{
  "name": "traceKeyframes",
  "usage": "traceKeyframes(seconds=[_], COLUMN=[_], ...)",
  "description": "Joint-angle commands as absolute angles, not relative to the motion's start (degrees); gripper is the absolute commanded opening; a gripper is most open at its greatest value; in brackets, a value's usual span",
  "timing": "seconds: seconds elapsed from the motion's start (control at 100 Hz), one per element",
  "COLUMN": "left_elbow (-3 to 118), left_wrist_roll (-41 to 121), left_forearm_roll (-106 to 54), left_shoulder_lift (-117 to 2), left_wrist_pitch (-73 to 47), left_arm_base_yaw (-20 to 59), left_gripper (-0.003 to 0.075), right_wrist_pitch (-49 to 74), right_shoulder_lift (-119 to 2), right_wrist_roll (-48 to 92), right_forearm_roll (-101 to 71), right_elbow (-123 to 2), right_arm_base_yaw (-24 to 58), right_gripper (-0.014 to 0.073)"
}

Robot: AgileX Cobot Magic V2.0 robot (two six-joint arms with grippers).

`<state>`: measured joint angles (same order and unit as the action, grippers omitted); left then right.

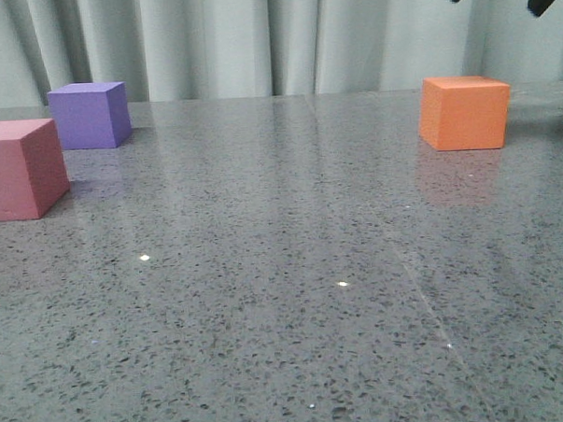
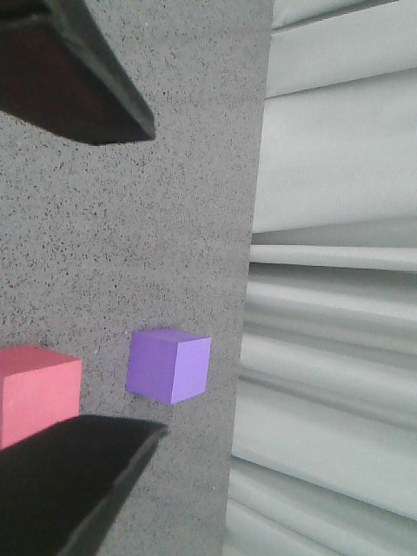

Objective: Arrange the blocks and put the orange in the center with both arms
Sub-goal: 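Lower the open right gripper over the orange cube and close it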

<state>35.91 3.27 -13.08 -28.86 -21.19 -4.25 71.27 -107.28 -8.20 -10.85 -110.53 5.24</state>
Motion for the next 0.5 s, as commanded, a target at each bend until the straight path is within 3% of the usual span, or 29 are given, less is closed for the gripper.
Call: traceKeyframes(seconds=[0.0,0.49], left_elbow=[37.68,37.68], left_wrist_roll=[3.49,3.49], left_forearm_roll=[-13.81,-13.81], left_shoulder_lift=[-29.46,-29.46], left_wrist_pitch=[-16.50,-16.20], left_arm_base_yaw=[-4.00,-4.00], left_gripper=[0.0598,0.0598], right_wrist_pitch=[72.60,72.35], right_shoulder_lift=[-106.47,-110.03], right_wrist_roll=[-8.25,-8.72], right_forearm_roll=[-11.86,-9.47], right_elbow=[-112.98,-112.98], right_arm_base_yaw=[5.82,6.25], right_gripper=[0.0580,0.0580])
